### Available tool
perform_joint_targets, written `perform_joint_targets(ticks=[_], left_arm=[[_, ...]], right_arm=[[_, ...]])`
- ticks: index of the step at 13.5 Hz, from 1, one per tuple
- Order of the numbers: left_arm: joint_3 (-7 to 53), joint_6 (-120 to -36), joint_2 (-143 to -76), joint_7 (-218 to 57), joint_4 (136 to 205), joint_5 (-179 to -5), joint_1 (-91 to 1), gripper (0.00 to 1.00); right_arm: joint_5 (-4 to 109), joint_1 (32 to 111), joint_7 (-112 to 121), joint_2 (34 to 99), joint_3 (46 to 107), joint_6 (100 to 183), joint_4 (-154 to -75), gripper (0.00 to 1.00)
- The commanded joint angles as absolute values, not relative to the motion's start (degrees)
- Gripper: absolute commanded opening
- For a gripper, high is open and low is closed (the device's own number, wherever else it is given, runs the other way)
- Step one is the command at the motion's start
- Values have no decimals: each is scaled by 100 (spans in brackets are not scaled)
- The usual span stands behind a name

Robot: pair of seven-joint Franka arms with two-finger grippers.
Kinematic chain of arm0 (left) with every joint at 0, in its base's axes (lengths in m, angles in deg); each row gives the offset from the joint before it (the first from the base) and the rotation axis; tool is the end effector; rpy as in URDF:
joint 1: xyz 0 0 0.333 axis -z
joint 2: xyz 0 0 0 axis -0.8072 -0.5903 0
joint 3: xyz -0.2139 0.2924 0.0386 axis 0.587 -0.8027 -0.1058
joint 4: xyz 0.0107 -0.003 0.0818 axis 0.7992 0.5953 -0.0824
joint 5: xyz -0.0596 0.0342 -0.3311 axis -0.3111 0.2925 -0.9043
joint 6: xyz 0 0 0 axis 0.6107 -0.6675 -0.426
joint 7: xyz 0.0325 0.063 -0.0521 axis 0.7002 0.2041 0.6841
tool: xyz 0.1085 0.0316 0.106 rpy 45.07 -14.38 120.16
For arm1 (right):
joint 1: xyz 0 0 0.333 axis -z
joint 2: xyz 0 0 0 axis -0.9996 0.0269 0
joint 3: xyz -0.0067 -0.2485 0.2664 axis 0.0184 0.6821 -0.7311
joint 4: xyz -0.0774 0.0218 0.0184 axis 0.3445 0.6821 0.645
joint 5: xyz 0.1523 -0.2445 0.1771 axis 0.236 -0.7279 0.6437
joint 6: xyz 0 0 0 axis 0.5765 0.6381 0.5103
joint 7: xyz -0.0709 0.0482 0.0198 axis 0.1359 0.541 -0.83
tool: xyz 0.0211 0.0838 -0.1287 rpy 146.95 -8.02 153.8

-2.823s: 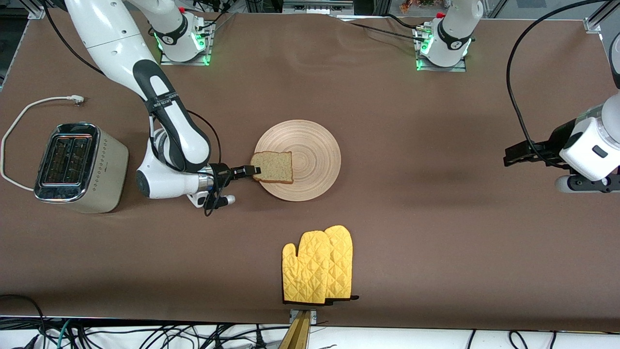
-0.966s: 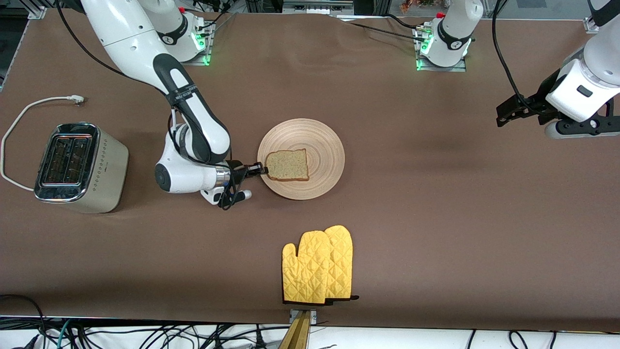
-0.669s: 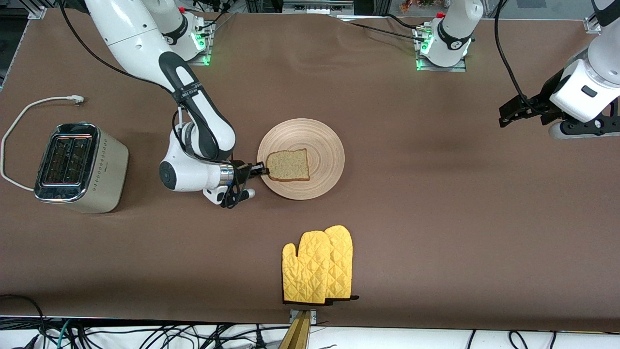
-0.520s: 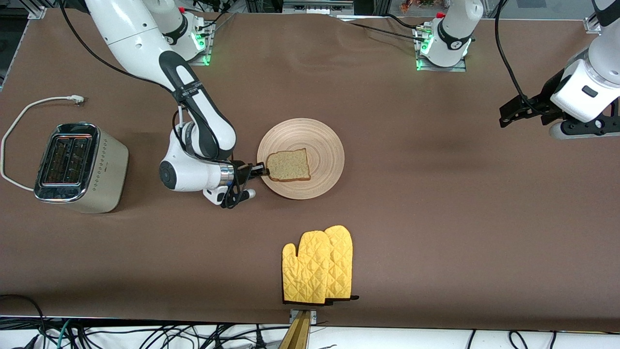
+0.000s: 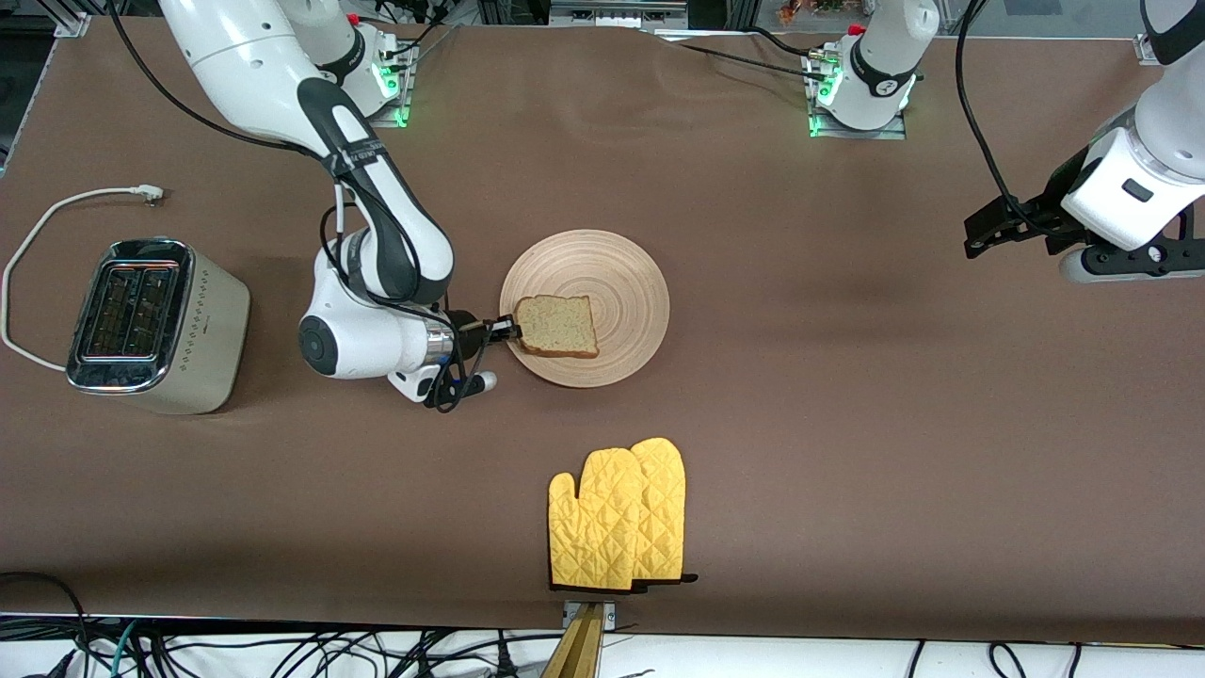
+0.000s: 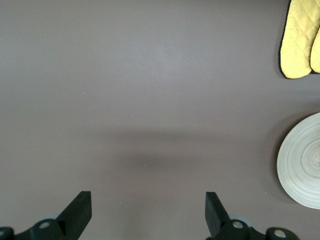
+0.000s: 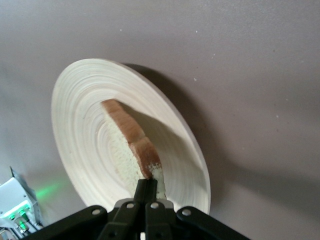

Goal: Move plate and put bread in toaster
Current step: 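Lift the bread slice off the plate with the right gripper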

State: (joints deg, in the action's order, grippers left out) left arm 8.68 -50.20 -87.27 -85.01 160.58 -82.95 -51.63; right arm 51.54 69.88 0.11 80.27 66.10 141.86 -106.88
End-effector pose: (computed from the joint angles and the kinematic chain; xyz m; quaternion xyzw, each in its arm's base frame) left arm 0.5107 -0.0542 0.5990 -0.9987 -0.0412 0.0303 0.0009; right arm 0.5837 0.3091 0.2826 -0.9464 -0.1019 0.1428 0.2713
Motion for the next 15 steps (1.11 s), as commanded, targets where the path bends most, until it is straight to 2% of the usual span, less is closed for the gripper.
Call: perform_joint_targets(ticks=[1, 11, 15], left_arm=[[845, -4956, -8832, -8480, 15825, -8391, -5145, 100], [827, -4921, -8823, -8498, 15799, -8391, -5206, 100], [836, -4921, -8823, -8507, 15807, -8409, -5206, 100]], right_arm=[[4947, 6991, 186, 7722, 6737, 13694, -10647, 0], [4516, 6658, 1442, 7300, 6675, 13429, -10595, 0], [4358, 6657, 1513, 7291, 6684, 13025, -10322, 0]])
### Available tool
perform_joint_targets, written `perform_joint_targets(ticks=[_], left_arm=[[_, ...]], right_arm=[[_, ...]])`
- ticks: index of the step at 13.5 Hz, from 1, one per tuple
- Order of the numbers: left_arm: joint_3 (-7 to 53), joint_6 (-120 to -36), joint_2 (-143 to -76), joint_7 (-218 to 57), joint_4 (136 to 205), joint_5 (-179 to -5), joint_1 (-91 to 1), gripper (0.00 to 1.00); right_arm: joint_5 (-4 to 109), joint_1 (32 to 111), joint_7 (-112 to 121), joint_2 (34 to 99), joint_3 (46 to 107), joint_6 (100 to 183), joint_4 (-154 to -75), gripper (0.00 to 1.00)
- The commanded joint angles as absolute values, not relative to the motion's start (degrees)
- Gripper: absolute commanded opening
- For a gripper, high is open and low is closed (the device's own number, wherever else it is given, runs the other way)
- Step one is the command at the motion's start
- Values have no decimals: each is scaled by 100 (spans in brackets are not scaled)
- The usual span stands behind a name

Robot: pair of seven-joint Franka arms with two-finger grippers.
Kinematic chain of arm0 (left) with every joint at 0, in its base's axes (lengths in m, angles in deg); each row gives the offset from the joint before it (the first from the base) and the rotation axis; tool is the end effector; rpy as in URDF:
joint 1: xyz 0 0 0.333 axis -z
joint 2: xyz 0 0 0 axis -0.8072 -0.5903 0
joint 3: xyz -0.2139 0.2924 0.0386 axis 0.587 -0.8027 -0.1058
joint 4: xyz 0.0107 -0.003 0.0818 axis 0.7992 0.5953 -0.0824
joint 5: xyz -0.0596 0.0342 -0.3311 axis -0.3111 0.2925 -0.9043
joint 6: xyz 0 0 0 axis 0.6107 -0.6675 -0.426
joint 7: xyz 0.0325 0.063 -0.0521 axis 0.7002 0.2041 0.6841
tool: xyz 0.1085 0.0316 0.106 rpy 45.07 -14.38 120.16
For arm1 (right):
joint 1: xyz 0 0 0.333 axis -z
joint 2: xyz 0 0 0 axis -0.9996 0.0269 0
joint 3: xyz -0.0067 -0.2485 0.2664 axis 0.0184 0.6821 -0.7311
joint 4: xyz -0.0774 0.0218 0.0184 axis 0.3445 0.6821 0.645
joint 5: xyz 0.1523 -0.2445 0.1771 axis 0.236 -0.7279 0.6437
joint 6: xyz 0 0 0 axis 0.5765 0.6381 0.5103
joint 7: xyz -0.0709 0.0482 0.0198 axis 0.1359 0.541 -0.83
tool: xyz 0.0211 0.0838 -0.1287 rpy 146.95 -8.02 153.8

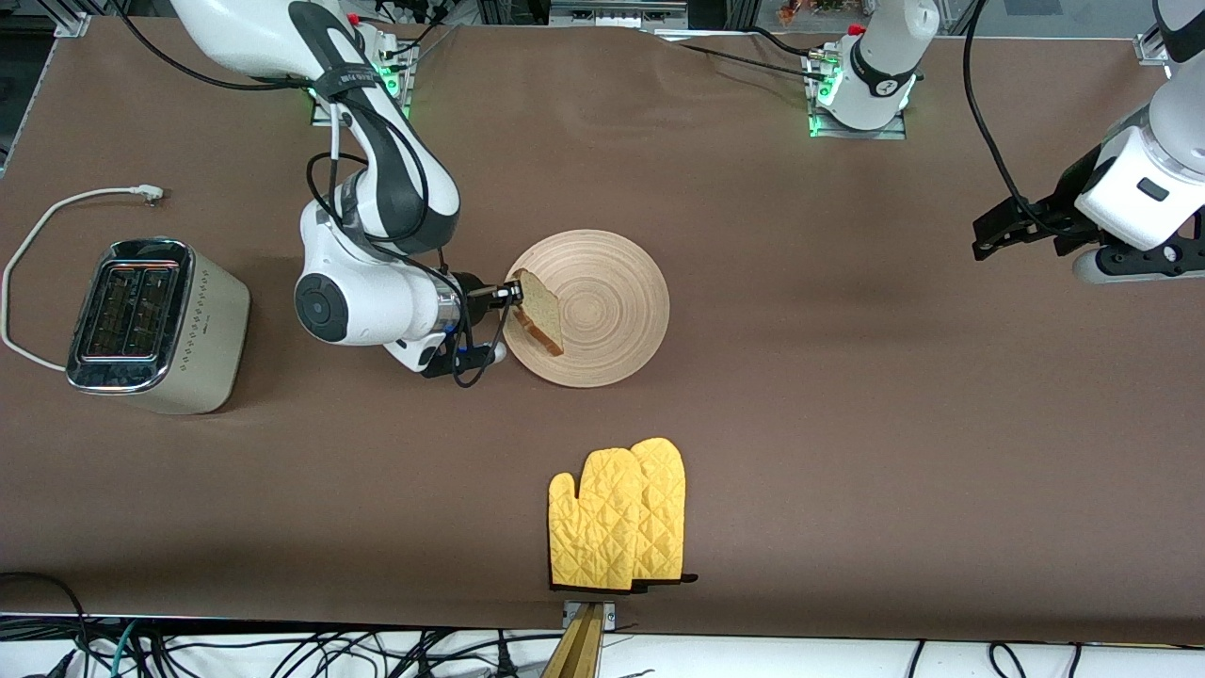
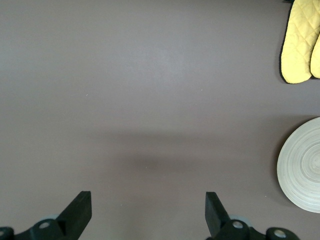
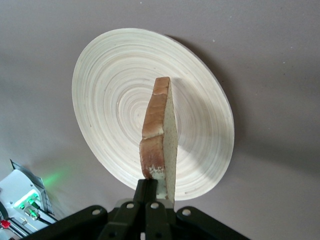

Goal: Move plate and put bread in toaster
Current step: 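Lift the bread slice off the plate with the right gripper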

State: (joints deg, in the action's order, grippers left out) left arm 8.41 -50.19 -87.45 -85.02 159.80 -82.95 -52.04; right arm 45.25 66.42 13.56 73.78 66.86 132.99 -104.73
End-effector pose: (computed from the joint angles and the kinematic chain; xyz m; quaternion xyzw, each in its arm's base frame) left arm 0.5134 -0.0483 0.6030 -0.9986 -0.0472 0.0252 0.0000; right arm 0.5523 0.3310 0.3585 -0.9577 -0.0801 0.1733 0.2153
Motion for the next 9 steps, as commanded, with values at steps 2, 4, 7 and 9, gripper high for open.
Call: perform_joint_targets(ticks=[2, 4, 7, 9], left_arm=[[844, -4834, -8823, -8489, 15816, -8357, -5206, 100], [836, -4693, -8823, -8498, 15790, -8347, -5215, 100], [792, -4675, -8805, -8498, 15790, -8383, -5242, 100], [801, -4666, -8814, -8507, 15790, -8391, -5242, 100]], right_arm=[[4270, 6657, 1644, 7247, 6701, 12850, -10173, 0], [4155, 6666, 1654, 7212, 6736, 12595, -10015, 0], [3954, 6719, 1636, 7071, 6964, 12051, -9760, 0], [3874, 6728, 1610, 6966, 7210, 11629, -9602, 0]])
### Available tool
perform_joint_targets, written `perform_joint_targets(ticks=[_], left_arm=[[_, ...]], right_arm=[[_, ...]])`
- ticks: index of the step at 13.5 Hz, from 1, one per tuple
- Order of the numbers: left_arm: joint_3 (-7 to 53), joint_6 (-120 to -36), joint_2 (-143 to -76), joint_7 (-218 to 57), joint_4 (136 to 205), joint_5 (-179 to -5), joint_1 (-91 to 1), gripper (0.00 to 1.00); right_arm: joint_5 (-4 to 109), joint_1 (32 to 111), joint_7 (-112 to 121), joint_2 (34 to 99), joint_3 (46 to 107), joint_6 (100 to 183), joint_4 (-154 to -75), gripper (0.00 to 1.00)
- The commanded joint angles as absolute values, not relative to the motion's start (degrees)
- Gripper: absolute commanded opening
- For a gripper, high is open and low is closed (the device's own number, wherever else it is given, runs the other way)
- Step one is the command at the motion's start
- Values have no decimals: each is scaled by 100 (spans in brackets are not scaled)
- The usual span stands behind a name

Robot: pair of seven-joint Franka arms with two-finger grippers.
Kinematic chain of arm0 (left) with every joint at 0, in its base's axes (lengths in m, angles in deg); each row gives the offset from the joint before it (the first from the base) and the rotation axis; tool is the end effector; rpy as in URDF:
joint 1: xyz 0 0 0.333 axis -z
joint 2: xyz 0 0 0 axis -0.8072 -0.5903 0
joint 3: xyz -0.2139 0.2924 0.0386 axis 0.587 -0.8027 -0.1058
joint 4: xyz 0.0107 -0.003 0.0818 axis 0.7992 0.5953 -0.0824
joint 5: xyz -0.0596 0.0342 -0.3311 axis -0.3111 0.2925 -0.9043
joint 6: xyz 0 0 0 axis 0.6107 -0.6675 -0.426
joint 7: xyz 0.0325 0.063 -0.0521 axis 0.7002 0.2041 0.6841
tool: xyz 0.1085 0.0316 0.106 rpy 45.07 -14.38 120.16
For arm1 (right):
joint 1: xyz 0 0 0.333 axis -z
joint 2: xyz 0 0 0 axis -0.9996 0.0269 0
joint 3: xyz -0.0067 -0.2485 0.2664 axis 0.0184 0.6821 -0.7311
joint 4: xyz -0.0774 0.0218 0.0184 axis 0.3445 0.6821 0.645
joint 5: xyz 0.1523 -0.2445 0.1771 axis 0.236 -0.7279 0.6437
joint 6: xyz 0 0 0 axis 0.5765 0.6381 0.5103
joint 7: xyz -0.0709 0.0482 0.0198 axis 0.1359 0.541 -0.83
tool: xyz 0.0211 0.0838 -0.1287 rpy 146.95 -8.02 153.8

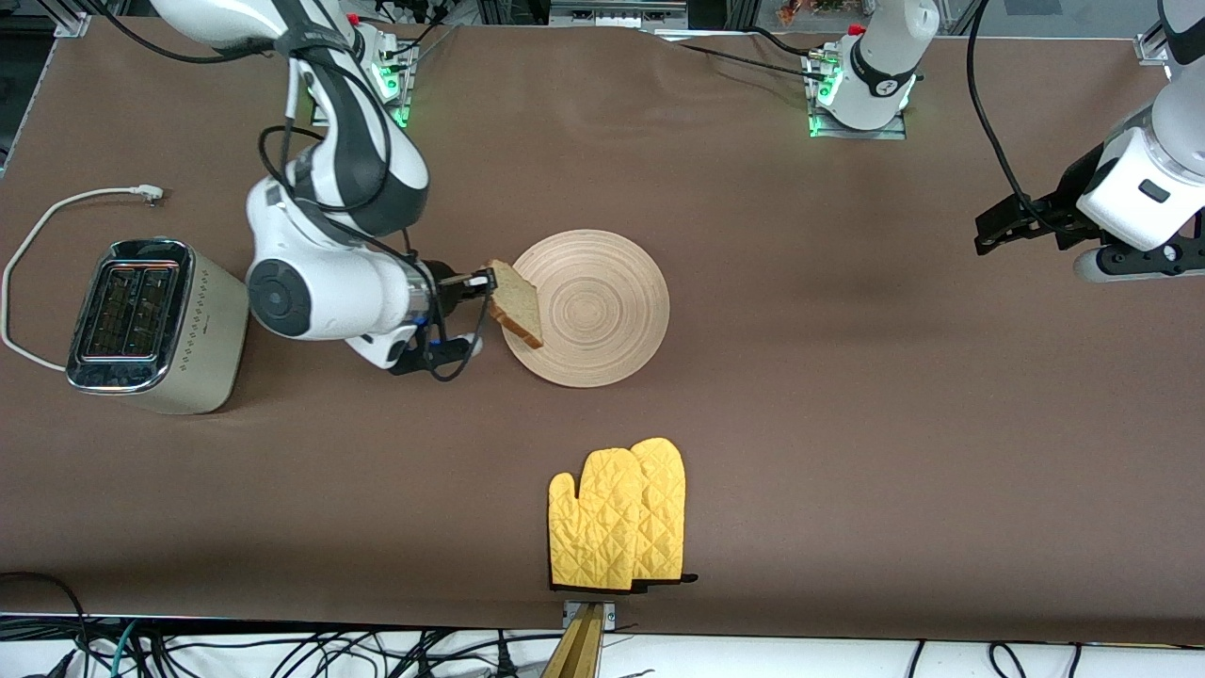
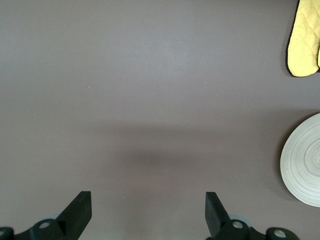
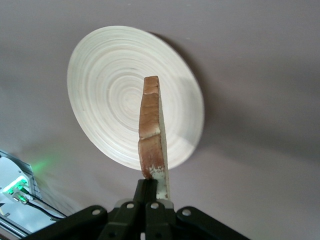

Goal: Move plate and put bread in toaster
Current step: 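Carry the bread over the toaster slot with the right gripper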

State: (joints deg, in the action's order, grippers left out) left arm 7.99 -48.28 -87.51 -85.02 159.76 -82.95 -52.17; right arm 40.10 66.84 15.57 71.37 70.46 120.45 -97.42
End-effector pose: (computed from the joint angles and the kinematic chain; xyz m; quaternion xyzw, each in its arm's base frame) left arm 0.5088 -0.0431 0.6001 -0.9978 -0.0519 0.0419 0.0024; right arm 0.5593 0.2928 0.4189 -0.9642 -0.0895 0.1831 0.1697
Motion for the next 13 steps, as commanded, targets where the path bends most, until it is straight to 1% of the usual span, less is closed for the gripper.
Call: perform_joint_targets(ticks=[1, 7, 11, 13], left_arm=[[809, -4657, -8814, -8507, 15790, -8391, -5233, 100], [801, -4613, -8814, -8507, 15790, -8391, -5241, 100], [801, -4613, -8814, -8507, 15790, -8391, -5241, 100], [801, -4613, -8814, -8507, 15790, -8392, -5242, 100]], right_arm=[[3874, 6728, 1601, 6878, 7377, 11470, -9593, 0], [3154, 6728, 1583, 6395, 8071, 10820, -9592, 0], [2820, 6728, 1505, 6219, 8590, 10441, -9592, 0], [2522, 6728, 1198, 6166, 8880, 10388, -9592, 0]])
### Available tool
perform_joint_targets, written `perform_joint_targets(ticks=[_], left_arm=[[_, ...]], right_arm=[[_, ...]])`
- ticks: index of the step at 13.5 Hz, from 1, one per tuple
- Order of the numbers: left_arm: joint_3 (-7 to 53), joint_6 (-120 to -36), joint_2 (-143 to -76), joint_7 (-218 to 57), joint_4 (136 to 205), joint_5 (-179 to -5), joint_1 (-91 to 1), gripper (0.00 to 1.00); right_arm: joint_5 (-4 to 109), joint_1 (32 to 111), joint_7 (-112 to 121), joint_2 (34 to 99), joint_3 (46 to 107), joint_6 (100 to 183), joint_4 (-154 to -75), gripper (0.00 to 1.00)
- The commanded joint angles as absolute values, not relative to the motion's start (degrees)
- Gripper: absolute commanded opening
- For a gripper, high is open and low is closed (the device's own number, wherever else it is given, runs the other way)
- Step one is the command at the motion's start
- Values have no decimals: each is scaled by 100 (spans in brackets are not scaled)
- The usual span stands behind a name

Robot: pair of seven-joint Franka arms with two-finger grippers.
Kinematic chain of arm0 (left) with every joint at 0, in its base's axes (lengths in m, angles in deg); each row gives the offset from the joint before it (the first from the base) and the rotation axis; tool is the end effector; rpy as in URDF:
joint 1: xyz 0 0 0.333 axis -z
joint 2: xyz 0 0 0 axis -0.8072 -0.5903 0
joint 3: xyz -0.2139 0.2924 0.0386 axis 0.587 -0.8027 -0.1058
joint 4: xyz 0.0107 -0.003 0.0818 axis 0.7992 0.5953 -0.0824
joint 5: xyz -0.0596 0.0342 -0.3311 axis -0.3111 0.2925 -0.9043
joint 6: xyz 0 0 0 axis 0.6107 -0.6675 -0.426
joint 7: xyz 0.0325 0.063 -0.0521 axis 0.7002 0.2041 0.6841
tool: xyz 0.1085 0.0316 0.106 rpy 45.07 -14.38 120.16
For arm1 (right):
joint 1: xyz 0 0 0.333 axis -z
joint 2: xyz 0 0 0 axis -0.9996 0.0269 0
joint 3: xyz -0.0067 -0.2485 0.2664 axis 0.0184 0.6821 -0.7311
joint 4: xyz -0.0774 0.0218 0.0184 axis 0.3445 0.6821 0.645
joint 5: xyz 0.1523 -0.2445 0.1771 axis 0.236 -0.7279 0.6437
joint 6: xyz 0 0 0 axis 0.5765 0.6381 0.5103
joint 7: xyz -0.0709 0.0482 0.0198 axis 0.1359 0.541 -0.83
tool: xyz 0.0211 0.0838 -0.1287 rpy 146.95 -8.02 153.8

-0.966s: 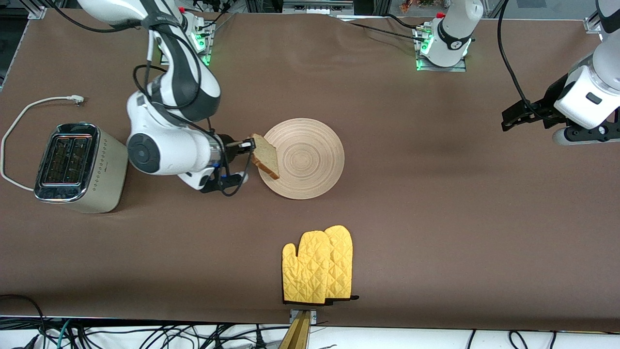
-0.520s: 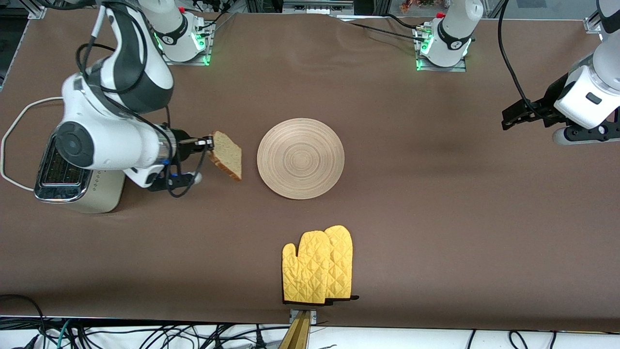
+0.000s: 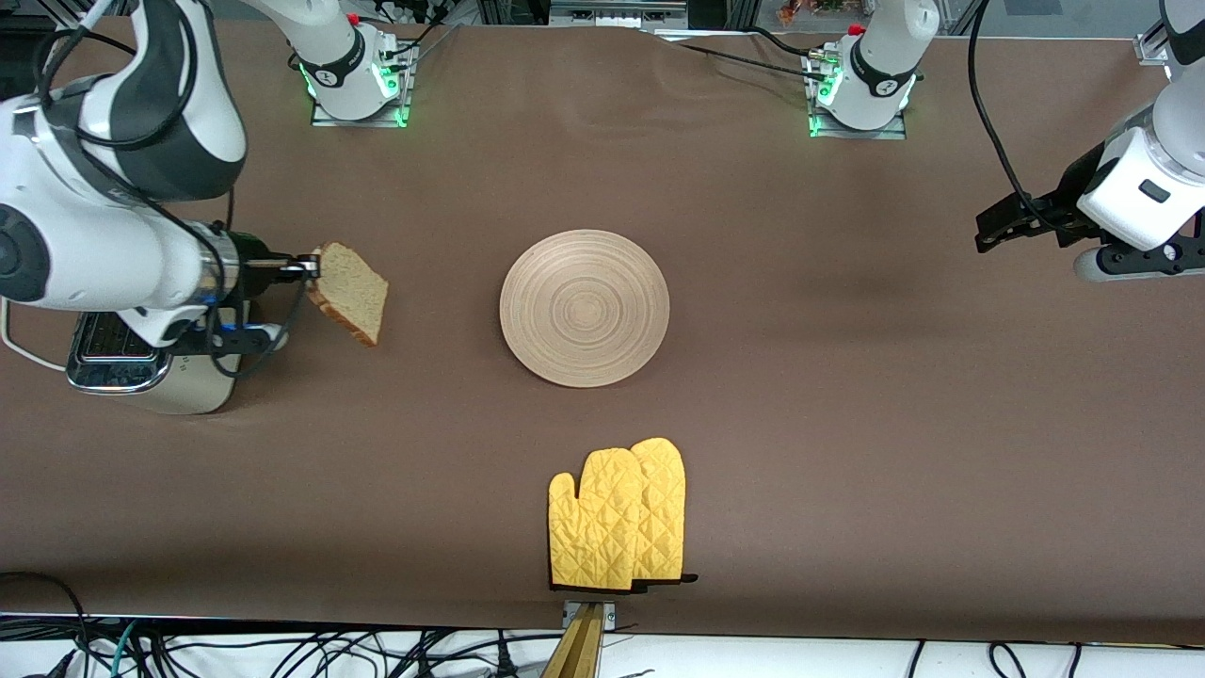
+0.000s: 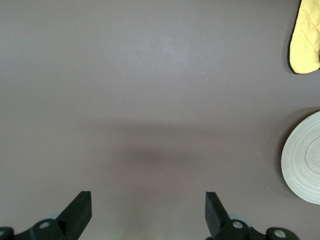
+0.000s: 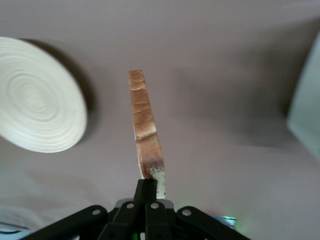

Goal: Move plate and put bread in toaster
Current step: 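Carry the bread over the toaster slot with the right gripper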

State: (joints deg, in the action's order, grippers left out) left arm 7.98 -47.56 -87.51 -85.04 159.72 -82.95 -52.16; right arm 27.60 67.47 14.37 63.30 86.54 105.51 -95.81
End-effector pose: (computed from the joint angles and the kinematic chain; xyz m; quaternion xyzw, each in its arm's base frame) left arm 0.5069 -0.0429 0.5995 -0.9975 -0.0521 0.0477 0.0032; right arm 0.5565 0.1129 0.4982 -0.9824 -0.0039 0.1823 0.0408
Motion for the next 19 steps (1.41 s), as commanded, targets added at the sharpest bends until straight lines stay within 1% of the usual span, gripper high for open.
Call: perform_joint_targets(ticks=[1, 3, 6, 9, 15, 19], left_arm=[[809, -4613, -8814, -8507, 15790, -8391, -5233, 100], [809, -4613, -8814, -8507, 15790, -8391, -5233, 100], [827, -4605, -8814, -8507, 15799, -8391, -5233, 100], [792, -4613, -8814, -8507, 15781, -8392, -5241, 100], [845, -4455, -8814, -8498, 15807, -8391, -5242, 100], [853, -4359, -8814, -8498, 15816, -8391, -5198, 100]], right_arm=[[2451, 6728, 1057, 6105, 9081, 10344, -9592, 0], [2363, 6728, 680, 6095, 9564, 10239, -9592, 0], [2038, 6728, -58, 6095, 10075, 10098, -9592, 0], [2011, 6728, -770, 6095, 10602, 10098, -9592, 0], [1889, 6736, -1343, 6122, 11122, 10142, -9592, 0], [1773, 6920, -1563, 6165, 11149, 10177, -9592, 0]])
